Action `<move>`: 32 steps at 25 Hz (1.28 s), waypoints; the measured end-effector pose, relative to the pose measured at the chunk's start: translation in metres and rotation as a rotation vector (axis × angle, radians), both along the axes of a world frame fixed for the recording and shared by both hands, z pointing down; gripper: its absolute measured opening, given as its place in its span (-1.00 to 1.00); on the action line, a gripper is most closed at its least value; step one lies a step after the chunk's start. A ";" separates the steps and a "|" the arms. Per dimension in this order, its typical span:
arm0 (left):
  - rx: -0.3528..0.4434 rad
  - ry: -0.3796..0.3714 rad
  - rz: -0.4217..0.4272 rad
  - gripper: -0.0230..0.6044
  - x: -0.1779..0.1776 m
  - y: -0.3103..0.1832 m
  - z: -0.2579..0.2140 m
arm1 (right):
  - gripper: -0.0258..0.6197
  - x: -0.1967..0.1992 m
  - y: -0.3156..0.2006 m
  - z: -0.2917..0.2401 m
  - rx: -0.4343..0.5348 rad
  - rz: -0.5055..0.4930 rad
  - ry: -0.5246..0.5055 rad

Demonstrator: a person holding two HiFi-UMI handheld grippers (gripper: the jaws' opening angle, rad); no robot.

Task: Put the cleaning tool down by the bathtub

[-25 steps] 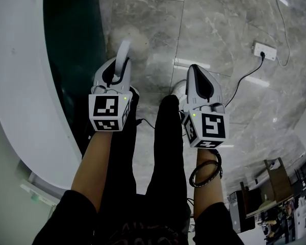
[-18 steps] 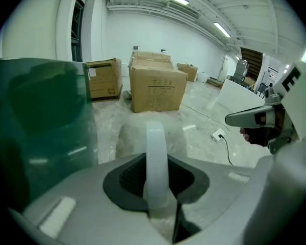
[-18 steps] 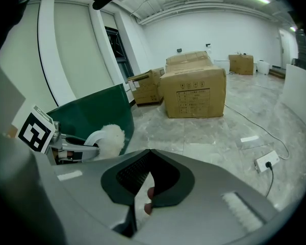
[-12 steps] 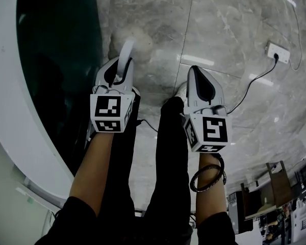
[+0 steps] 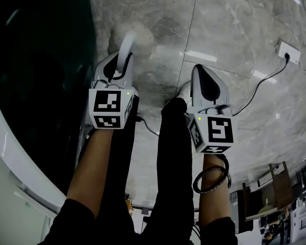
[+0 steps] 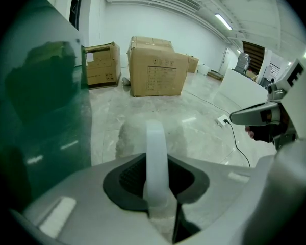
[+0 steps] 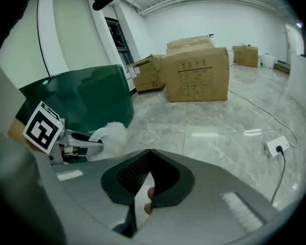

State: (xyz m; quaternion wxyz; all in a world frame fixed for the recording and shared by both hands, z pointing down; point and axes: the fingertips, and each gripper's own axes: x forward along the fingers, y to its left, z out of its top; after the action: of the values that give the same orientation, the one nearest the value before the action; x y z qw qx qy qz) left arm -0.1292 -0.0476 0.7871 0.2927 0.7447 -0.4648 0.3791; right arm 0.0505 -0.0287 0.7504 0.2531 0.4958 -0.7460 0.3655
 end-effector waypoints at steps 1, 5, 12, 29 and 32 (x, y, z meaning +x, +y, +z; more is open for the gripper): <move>-0.005 -0.001 -0.001 -0.70 0.000 0.002 0.006 | -0.85 0.001 0.001 0.006 -0.003 0.002 0.000; -0.027 -0.005 -0.005 -0.69 -0.004 0.012 0.033 | -0.85 0.000 0.008 0.029 -0.013 0.003 -0.002; -0.069 -0.015 -0.015 -0.69 -0.007 0.025 0.072 | -0.85 -0.002 0.015 0.066 -0.046 -0.021 -0.006; -0.126 -0.007 -0.053 -0.69 -0.017 0.033 0.163 | -0.85 -0.006 0.031 0.150 -0.112 -0.042 -0.004; -0.131 -0.010 -0.049 -0.69 -0.018 0.036 0.176 | -0.85 -0.006 0.034 0.160 -0.115 -0.042 -0.002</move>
State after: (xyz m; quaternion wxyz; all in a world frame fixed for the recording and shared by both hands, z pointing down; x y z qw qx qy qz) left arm -0.1476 -0.0115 0.9631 0.3476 0.7104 -0.4587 0.4050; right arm 0.0442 0.0051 0.9105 0.2880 0.4641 -0.7345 0.4028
